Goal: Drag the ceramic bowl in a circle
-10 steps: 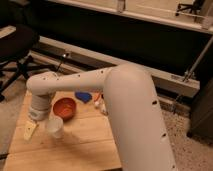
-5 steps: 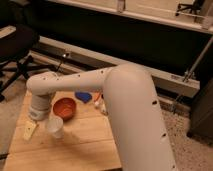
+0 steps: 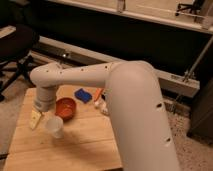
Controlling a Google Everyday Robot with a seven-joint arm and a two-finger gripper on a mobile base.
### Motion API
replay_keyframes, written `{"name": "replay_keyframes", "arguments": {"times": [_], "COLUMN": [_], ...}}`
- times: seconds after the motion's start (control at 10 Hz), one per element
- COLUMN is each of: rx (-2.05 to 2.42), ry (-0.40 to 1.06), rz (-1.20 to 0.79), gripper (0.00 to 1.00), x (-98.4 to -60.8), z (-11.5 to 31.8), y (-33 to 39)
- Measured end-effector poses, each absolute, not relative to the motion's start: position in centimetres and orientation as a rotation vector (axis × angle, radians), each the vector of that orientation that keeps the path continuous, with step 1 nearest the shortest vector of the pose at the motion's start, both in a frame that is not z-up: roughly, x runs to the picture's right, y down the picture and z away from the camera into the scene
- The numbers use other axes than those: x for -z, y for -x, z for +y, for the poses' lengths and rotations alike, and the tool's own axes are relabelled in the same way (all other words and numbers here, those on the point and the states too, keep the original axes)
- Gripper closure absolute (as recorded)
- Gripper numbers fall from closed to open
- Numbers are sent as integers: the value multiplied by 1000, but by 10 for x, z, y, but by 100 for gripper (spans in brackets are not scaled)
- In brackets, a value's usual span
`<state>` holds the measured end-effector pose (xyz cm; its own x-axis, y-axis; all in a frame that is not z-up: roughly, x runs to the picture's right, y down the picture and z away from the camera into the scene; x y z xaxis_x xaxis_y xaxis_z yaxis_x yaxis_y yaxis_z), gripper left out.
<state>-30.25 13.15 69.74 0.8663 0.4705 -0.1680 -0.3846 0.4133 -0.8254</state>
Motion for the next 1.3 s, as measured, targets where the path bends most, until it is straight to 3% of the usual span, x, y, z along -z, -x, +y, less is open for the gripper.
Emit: {"name": "replay_keyframes", "arguments": {"times": [0.5, 0.9, 1.3], "rx": [-763, -879, -908], "ry": [847, 748, 727], "rz": [82, 238, 233], "gripper": [20, 20, 20], "x": [-732, -774, -805], "z": [79, 82, 87], "y": [225, 169, 175]}}
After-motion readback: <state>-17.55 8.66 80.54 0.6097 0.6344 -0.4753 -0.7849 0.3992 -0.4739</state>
